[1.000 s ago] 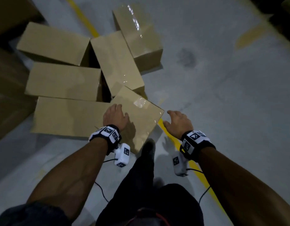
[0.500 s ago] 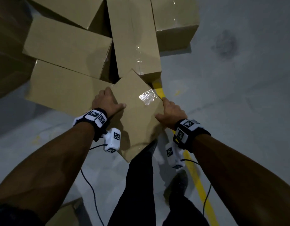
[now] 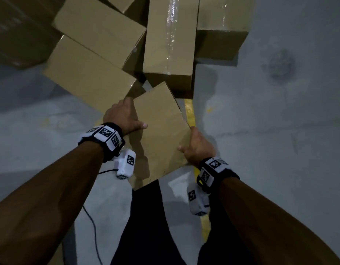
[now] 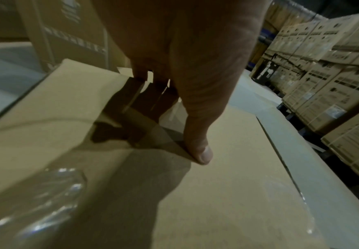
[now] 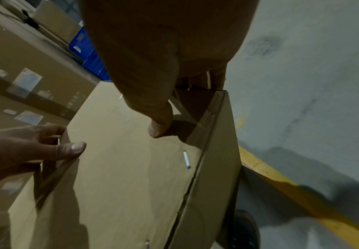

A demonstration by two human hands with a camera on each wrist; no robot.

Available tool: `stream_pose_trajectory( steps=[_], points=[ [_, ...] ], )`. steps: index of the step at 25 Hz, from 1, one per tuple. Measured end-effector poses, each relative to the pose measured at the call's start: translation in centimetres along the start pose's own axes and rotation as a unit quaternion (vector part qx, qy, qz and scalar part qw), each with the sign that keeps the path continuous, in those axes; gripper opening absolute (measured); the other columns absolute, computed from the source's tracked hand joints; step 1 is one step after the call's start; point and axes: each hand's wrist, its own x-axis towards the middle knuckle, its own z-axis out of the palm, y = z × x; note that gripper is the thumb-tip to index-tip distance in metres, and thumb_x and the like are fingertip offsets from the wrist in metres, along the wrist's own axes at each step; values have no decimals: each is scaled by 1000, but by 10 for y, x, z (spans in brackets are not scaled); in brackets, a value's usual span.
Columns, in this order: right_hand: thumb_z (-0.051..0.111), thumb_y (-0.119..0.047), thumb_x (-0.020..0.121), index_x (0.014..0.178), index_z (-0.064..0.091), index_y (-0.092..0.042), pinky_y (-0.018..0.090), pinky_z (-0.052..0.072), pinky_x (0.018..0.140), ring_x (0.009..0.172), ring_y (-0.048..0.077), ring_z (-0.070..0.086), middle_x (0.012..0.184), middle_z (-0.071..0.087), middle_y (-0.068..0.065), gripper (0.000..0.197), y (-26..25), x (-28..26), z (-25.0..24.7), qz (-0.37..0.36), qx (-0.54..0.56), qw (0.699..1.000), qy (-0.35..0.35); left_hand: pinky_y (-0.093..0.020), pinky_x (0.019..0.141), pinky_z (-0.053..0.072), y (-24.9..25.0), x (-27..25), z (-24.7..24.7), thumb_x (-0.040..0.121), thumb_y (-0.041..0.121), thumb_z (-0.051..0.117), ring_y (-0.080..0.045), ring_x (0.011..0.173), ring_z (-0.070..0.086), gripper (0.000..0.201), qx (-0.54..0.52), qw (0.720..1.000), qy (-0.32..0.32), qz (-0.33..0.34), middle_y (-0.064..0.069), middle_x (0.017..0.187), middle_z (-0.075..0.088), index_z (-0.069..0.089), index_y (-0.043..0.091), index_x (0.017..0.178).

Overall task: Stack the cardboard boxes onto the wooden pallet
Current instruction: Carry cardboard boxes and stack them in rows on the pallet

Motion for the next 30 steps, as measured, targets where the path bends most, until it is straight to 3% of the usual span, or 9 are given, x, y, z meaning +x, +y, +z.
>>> stream_pose_trajectory(
  steps=[4,7,9,12,15,19,23,26,30],
  points=[
    [55,-44,98,139,37,-12,47,48,94,117,38,57,134,55,15,56,62,-40,11,-25,-10,997,-68,-45,95,45,34,-76,48,70,51,84,-36,123,51,91,-19,1000,-11,4,-14,139,51,39,15,139],
    [52,-44,99,144,37,-10,45,48,95,120,38,56,134,57,16,59,77,-60,21,-36,35,997,-56,-46,104,41,52,-123,97,75,46,82,-34,132,44,94,-27,997,-68,13,-14,149,42,33,11,147],
    [55,-43,97,149,32,-11,46,48,99,123,37,55,137,56,15,65,85,-75,31,-30,42,997,-60,-43,112,34,61,-155,134,78,45,80,-32,140,34,98,-20,998,-62,10,-13,158,30,24,11,152],
    [65,-31,89,149,32,-13,41,48,98,122,36,56,134,57,13,71,114,-96,48,-10,52,994,-93,-40,119,22,69,-184,180,85,46,73,-29,149,18,99,-22,998,-54,15,-9,164,14,13,13,156],
    [61,-25,72,141,41,-13,46,49,97,119,37,56,129,59,14,73,148,-122,73,-2,57,991,-118,-39,120,17,70,-211,224,88,45,70,-28,151,13,97,-33,997,-61,21,-7,166,9,9,14,157],
    [61,-15,85,142,42,-14,50,50,98,119,37,56,135,57,14,61,180,-149,115,0,64,993,-99,-39,115,26,69,-260,285,93,38,65,-29,146,25,75,-56,997,-33,30,-9,162,22,26,13,152],
    [59,-14,94,152,33,-15,45,48,101,128,35,50,148,47,12,64,207,-177,154,8,53,995,-87,-41,111,32,58,-309,337,101,34,49,-29,141,33,56,-107,994,6,9,-10,158,30,33,11,149],
    [58,-21,97,155,28,-17,46,41,110,137,34,43,155,40,11,65,221,-196,176,15,30,996,-86,-42,108,34,50,-341,364,101,34,48,-30,138,35,54,-152,988,9,-17,-11,155,34,36,9,147],
    [56,-25,99,155,27,-16,46,41,109,135,36,45,154,40,15,65,228,-190,191,18,12,996,-87,-44,104,38,44,-349,391,99,34,51,-32,133,41,52,-241,965,4,-104,-12,148,42,42,7,143]
  ],
)
